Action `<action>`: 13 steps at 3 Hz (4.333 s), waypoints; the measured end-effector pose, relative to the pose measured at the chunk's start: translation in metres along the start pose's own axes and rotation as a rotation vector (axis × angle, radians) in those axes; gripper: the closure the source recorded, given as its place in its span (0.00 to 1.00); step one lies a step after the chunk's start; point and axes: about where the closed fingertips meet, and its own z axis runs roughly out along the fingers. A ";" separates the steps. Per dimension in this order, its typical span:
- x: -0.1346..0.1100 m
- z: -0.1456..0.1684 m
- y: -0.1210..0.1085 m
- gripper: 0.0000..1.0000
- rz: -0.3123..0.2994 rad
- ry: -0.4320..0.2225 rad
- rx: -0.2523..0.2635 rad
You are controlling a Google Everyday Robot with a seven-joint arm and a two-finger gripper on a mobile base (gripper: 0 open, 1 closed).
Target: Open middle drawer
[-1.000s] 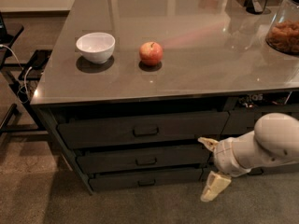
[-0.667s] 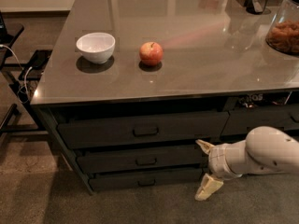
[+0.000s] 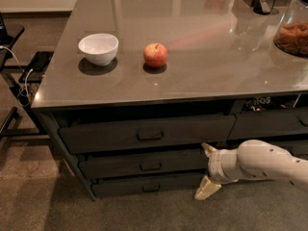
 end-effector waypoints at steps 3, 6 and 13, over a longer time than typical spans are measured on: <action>-0.001 0.018 -0.013 0.00 -0.016 -0.019 0.039; 0.020 0.061 -0.027 0.00 -0.094 -0.039 0.044; 0.055 0.125 -0.022 0.00 -0.025 -0.127 -0.039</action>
Offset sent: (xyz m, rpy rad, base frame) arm 0.0126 0.0042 -0.0052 -0.0087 -0.0332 -0.0043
